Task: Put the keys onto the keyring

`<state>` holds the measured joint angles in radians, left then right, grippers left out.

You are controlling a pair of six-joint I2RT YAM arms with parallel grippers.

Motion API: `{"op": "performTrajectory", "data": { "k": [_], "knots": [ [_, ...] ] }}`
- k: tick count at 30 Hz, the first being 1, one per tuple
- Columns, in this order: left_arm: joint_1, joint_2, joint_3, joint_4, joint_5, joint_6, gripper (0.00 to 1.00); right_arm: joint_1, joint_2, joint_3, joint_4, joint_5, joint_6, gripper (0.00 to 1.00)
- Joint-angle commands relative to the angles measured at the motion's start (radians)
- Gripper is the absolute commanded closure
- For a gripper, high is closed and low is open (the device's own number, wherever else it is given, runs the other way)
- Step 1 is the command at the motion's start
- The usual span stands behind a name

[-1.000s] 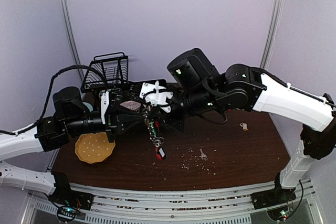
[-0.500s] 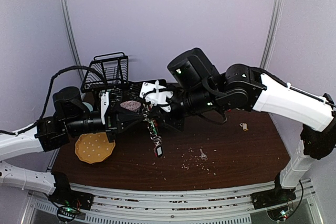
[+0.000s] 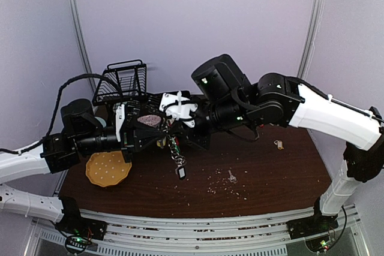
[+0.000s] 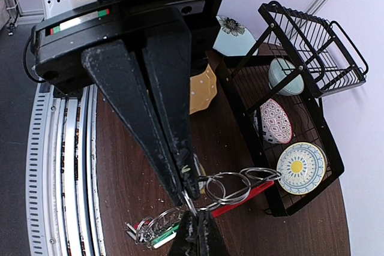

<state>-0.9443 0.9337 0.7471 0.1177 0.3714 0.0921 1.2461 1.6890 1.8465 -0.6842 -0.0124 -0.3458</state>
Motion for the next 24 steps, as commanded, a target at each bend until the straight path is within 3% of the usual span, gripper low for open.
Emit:
{"op": "performTrajectory", "data": {
  "k": [1,4,11,14,18,24],
  "knots": [
    [-0.001,-0.025,-0.013,0.087,-0.007,-0.014,1.0,0.005,-0.042,-0.028,0.081,-0.017,0.012,1.0],
    [-0.001,-0.053,-0.037,0.131,-0.014,-0.035,1.0,-0.028,-0.088,-0.098,0.156,-0.063,0.05,0.89],
    [-0.001,-0.088,-0.073,0.207,-0.017,-0.063,1.0,-0.087,-0.218,-0.386,0.484,-0.362,0.18,0.71],
    [-0.001,-0.098,-0.081,0.222,-0.025,-0.067,1.0,-0.088,-0.227,-0.449,0.599,-0.388,0.242,0.64],
    [-0.001,-0.113,-0.096,0.246,-0.029,-0.073,1.0,-0.089,-0.226,-0.526,0.736,-0.357,0.299,0.63],
    [-0.001,-0.124,-0.101,0.258,-0.026,-0.074,1.0,-0.088,-0.215,-0.554,0.791,-0.312,0.319,0.65]
  ]
}}
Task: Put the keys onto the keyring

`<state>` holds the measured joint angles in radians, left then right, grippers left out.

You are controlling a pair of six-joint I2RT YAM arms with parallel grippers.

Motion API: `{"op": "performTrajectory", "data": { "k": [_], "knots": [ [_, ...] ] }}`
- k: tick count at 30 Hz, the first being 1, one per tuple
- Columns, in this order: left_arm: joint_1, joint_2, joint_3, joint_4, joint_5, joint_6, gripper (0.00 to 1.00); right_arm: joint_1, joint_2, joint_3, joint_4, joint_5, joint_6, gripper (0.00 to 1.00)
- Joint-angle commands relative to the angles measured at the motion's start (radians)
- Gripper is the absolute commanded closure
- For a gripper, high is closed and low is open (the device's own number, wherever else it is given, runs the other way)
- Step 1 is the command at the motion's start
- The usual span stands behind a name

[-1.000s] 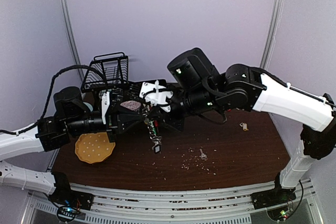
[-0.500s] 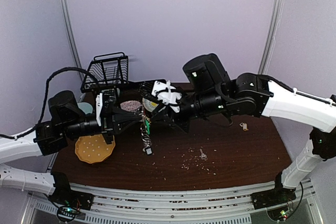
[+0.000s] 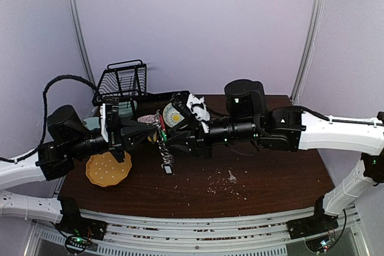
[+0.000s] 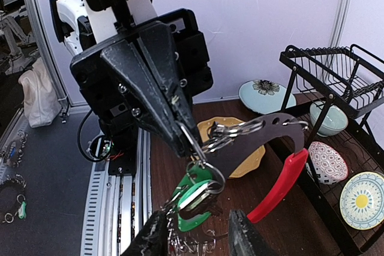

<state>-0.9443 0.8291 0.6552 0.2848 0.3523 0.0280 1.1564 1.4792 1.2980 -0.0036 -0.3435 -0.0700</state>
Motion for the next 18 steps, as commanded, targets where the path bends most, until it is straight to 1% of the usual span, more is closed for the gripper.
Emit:
{"op": "performTrajectory", "data": {
  "k": [1,5,10,11,13,14,18],
  "knots": [
    [-0.001,-0.019,-0.009,0.09,-0.005,-0.009,1.0,0.001,-0.003,-0.01,0.114,0.031,0.042,0.65],
    [-0.001,-0.016,-0.009,0.09,0.002,-0.009,1.0,0.001,0.001,-0.018,0.128,0.064,0.041,0.69],
    [-0.001,-0.013,-0.011,0.096,0.003,-0.014,1.0,0.002,0.012,-0.014,0.129,0.077,0.045,0.69],
    [-0.001,-0.014,-0.011,0.098,0.004,-0.014,1.0,0.002,0.017,-0.014,0.126,0.084,0.045,0.7],
    [-0.001,-0.017,-0.013,0.103,0.0,-0.015,1.0,0.001,0.022,-0.013,0.116,0.104,0.042,0.77],
    [-0.001,-0.019,-0.016,0.105,-0.001,-0.016,1.0,0.002,0.026,-0.013,0.108,0.111,0.041,0.78],
    [-0.001,-0.021,-0.019,0.11,-0.004,-0.015,1.0,0.001,0.037,-0.009,0.093,0.106,0.033,0.77]
  ]
}}
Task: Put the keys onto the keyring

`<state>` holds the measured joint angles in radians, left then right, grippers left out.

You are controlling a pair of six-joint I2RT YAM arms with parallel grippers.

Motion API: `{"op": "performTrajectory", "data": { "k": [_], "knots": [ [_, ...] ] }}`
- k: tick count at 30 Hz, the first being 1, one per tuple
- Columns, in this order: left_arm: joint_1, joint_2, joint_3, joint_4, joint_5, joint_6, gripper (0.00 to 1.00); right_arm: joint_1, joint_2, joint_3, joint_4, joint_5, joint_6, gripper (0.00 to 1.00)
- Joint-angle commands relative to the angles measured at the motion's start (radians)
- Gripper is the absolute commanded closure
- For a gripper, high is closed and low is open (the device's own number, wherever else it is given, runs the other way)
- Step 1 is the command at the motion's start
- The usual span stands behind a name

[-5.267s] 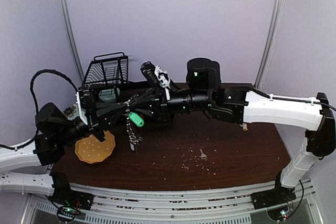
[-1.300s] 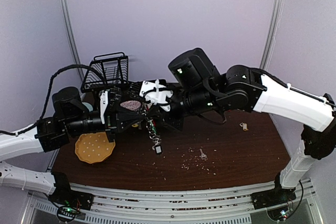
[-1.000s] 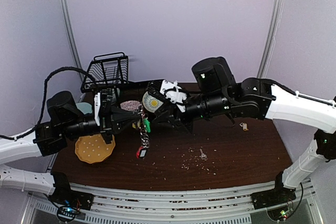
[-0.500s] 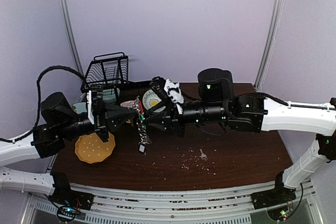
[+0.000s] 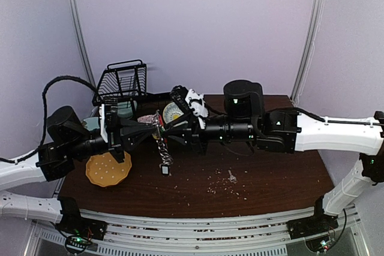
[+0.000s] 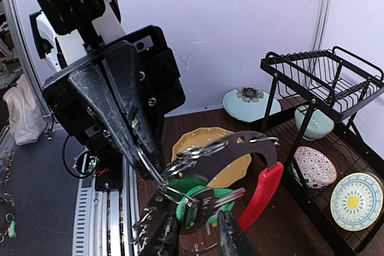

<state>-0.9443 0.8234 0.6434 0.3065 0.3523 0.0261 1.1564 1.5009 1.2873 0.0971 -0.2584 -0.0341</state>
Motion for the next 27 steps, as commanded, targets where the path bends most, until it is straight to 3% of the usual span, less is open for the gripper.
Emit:
{"op": "performTrajectory", "data": {
  "k": [1,9,15,20,27],
  "knots": [
    [-0.001,-0.015,-0.008,0.091,-0.004,-0.012,1.0,0.002,0.02,0.003,-0.006,0.017,-0.003,0.76],
    [-0.001,-0.01,-0.014,0.109,0.004,-0.032,1.0,0.002,0.015,-0.03,0.101,-0.063,0.0,0.82],
    [-0.001,-0.009,-0.032,0.158,0.025,-0.072,1.0,0.002,0.031,-0.024,0.107,-0.093,-0.003,0.99],
    [-0.001,-0.034,-0.085,0.269,0.006,-0.124,1.0,0.009,0.043,0.011,0.012,-0.154,-0.049,1.0],
    [-0.001,-0.094,-0.152,0.381,-0.016,-0.139,1.0,0.038,0.089,0.139,-0.327,-0.319,-0.219,1.0]
  ]
}}
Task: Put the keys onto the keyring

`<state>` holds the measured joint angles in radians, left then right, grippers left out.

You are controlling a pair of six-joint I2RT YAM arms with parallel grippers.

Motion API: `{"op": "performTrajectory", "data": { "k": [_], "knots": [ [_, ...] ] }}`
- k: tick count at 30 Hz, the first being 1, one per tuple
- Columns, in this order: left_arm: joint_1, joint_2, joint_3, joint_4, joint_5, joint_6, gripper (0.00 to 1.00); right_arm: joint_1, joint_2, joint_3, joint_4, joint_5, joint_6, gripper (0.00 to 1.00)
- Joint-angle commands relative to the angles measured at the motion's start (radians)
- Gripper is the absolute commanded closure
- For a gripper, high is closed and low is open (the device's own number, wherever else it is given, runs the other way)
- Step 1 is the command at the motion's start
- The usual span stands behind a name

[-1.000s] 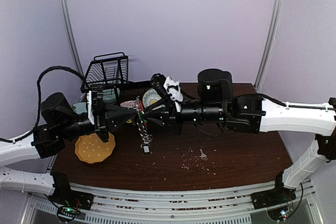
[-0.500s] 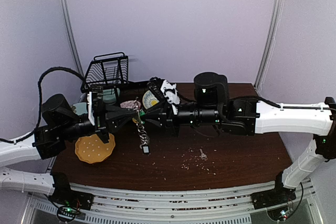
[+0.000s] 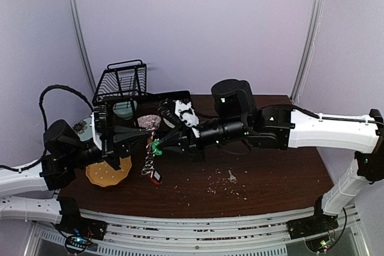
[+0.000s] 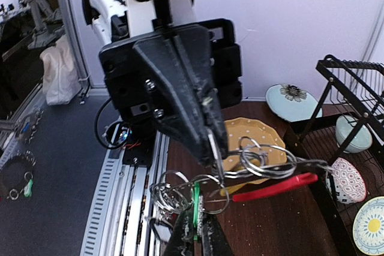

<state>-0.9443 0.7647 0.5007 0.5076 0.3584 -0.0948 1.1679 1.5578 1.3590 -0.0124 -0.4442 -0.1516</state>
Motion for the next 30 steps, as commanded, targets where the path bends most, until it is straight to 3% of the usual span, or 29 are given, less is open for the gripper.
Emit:
{"op": "performTrajectory", "data": {
  "k": [1,5,15,20,30],
  "knots": [
    [-0.001,-0.036,-0.006,0.178,-0.023,-0.015,1.0,0.029,0.04,0.09,-0.243,-0.144,-0.109,1.0],
    [-0.001,-0.019,0.0,0.175,0.009,-0.019,1.0,0.038,0.077,0.135,-0.269,-0.16,-0.111,1.0],
    [-0.001,-0.009,-0.013,0.242,0.074,-0.091,1.0,0.035,0.09,0.124,-0.203,-0.01,-0.04,1.0],
    [-0.001,0.023,0.007,0.222,0.097,-0.115,1.0,0.036,0.04,0.112,-0.211,0.068,-0.048,0.8],
    [0.001,0.033,0.017,0.195,0.065,-0.119,1.0,0.033,-0.181,-0.018,-0.052,0.059,-0.071,0.69]
  ]
}}
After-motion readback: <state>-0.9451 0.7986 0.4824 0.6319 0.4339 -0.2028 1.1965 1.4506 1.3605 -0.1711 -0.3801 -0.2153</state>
